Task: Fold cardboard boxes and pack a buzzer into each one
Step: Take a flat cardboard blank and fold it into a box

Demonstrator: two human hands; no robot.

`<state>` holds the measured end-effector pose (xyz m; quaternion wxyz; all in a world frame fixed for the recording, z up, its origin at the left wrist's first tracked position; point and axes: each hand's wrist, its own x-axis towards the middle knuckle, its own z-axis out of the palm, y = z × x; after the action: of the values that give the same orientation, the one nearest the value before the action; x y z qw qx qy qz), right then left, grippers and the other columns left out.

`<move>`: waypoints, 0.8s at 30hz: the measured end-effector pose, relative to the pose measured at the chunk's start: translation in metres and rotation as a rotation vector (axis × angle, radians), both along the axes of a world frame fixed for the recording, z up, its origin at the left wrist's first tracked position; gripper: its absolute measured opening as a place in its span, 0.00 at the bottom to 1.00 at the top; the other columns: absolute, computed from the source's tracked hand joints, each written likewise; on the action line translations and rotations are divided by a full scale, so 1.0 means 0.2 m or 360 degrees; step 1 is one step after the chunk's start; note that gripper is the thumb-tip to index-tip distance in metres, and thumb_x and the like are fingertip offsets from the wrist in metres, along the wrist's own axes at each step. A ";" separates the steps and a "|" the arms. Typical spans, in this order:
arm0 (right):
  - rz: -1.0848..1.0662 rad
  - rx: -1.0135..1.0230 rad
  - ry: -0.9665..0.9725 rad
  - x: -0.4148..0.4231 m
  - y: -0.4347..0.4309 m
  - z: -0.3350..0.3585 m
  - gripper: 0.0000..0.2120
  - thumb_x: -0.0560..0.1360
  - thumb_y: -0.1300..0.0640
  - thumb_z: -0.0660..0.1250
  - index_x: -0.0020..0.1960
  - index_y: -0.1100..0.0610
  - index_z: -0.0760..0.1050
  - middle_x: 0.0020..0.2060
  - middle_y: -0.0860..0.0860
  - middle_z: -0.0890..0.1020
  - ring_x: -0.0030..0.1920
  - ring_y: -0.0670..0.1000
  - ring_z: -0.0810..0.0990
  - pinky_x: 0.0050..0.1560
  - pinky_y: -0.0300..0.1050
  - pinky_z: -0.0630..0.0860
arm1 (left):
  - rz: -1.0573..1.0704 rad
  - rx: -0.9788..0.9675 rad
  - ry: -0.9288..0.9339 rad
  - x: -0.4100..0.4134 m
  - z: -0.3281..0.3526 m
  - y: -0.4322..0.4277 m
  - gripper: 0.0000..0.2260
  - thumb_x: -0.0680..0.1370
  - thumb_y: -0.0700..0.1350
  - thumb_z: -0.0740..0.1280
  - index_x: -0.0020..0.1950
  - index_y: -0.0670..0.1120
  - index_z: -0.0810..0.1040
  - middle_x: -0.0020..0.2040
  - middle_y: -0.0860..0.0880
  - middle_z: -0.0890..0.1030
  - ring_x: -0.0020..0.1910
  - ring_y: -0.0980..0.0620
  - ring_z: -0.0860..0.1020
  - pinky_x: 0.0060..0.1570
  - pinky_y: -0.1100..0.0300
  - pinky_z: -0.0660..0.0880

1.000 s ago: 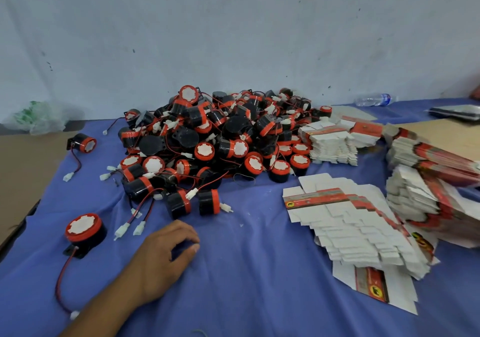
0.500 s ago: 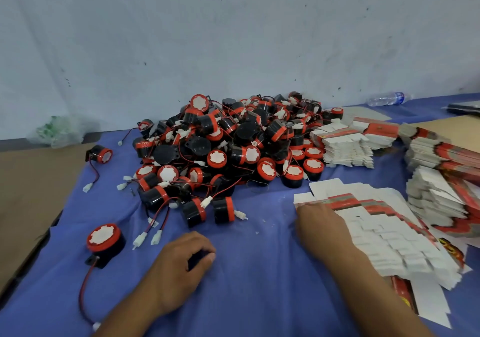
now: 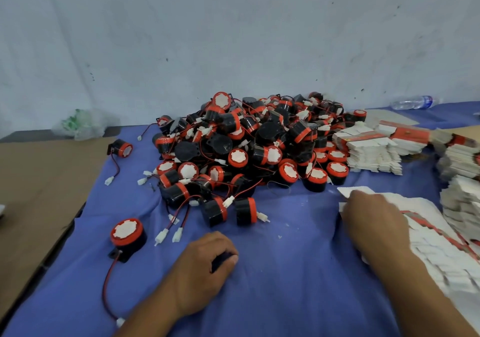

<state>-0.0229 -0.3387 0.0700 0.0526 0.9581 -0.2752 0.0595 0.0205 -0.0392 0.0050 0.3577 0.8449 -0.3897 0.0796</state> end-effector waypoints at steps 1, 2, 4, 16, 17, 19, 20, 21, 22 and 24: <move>-0.0012 0.0014 -0.0153 -0.01 -0.04 0.03 0.09 0.81 0.57 0.62 0.43 0.59 0.70 0.48 0.57 0.82 0.49 0.58 0.82 0.37 0.44 0.73 | -0.0004 -0.0002 0.0003 0.00 0.00 0.00 0.03 0.78 0.45 0.67 0.45 0.48 0.79 0.43 0.55 0.78 0.43 0.57 0.75 0.45 0.61 0.73; -0.0021 0.0052 -0.0354 -0.03 -0.08 0.07 0.11 0.80 0.56 0.63 0.40 0.59 0.68 0.42 0.60 0.82 0.44 0.61 0.82 0.36 0.47 0.72 | -0.0006 -0.0004 0.0004 0.00 0.00 0.00 0.03 0.78 0.45 0.67 0.46 0.48 0.79 0.44 0.55 0.77 0.43 0.57 0.75 0.45 0.61 0.73; 0.0005 0.0041 -0.0941 -0.08 -0.13 0.12 0.11 0.77 0.55 0.66 0.40 0.60 0.74 0.34 0.63 0.81 0.36 0.65 0.80 0.35 0.48 0.71 | -0.0005 -0.0010 0.0004 0.00 0.00 0.00 0.02 0.78 0.44 0.67 0.46 0.48 0.79 0.44 0.56 0.77 0.43 0.58 0.75 0.45 0.65 0.72; 0.1745 0.0420 -0.1185 -0.12 0.47 -0.17 0.05 0.76 0.61 0.69 0.45 0.62 0.83 0.51 0.56 0.84 0.52 0.56 0.83 0.53 0.50 0.78 | -0.0157 -0.0988 0.1231 -0.05 0.01 -0.10 0.25 0.72 0.60 0.72 0.65 0.48 0.77 0.62 0.48 0.81 0.62 0.47 0.79 0.60 0.53 0.76; 0.1906 0.0541 -0.0988 -0.12 0.54 -0.20 0.08 0.77 0.57 0.71 0.48 0.62 0.82 0.57 0.56 0.83 0.58 0.56 0.81 0.60 0.49 0.77 | -0.0225 -0.1117 0.1357 -0.06 0.01 -0.10 0.25 0.71 0.59 0.75 0.63 0.47 0.78 0.63 0.44 0.80 0.63 0.43 0.78 0.60 0.49 0.75; 0.1976 0.0717 -0.0634 -0.11 0.60 -0.23 0.16 0.77 0.45 0.71 0.55 0.58 0.81 0.70 0.53 0.74 0.72 0.52 0.70 0.72 0.46 0.66 | -0.0277 -0.1311 0.1542 -0.07 0.03 -0.09 0.20 0.71 0.50 0.76 0.61 0.46 0.79 0.63 0.40 0.80 0.63 0.41 0.78 0.57 0.51 0.77; 0.1940 0.0784 -0.0611 -0.10 0.59 -0.24 0.18 0.76 0.42 0.70 0.56 0.56 0.80 0.73 0.50 0.70 0.74 0.50 0.66 0.74 0.45 0.64 | -0.0282 -0.1366 0.1578 -0.06 0.03 -0.07 0.20 0.70 0.46 0.74 0.61 0.45 0.79 0.63 0.39 0.79 0.62 0.41 0.78 0.55 0.52 0.78; 0.1880 0.0846 -0.0663 -0.10 0.58 -0.23 0.18 0.75 0.42 0.70 0.57 0.55 0.79 0.73 0.49 0.69 0.74 0.48 0.64 0.73 0.46 0.64 | -0.0289 -0.1386 0.1581 -0.05 0.04 -0.05 0.20 0.70 0.43 0.73 0.62 0.45 0.78 0.63 0.38 0.79 0.61 0.41 0.79 0.53 0.53 0.79; 0.1783 0.0887 -0.0734 -0.10 0.56 -0.23 0.19 0.75 0.43 0.71 0.59 0.54 0.77 0.74 0.47 0.68 0.74 0.47 0.64 0.73 0.46 0.64 | -0.0308 -0.1376 0.1565 -0.04 0.04 -0.04 0.21 0.71 0.42 0.73 0.64 0.46 0.78 0.63 0.39 0.79 0.61 0.41 0.79 0.51 0.53 0.80; 0.1546 0.0927 -0.0748 -0.09 0.52 -0.22 0.28 0.73 0.39 0.70 0.68 0.49 0.70 0.76 0.42 0.61 0.76 0.45 0.57 0.74 0.46 0.62 | -0.0362 -0.1316 0.1528 -0.04 0.06 -0.03 0.21 0.73 0.42 0.72 0.66 0.50 0.77 0.63 0.40 0.79 0.61 0.41 0.79 0.51 0.53 0.80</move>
<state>-0.0401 -0.2344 0.0265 -0.3067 0.9103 0.1839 0.2087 0.0130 -0.0460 0.0175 0.7947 0.5322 -0.2104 -0.2023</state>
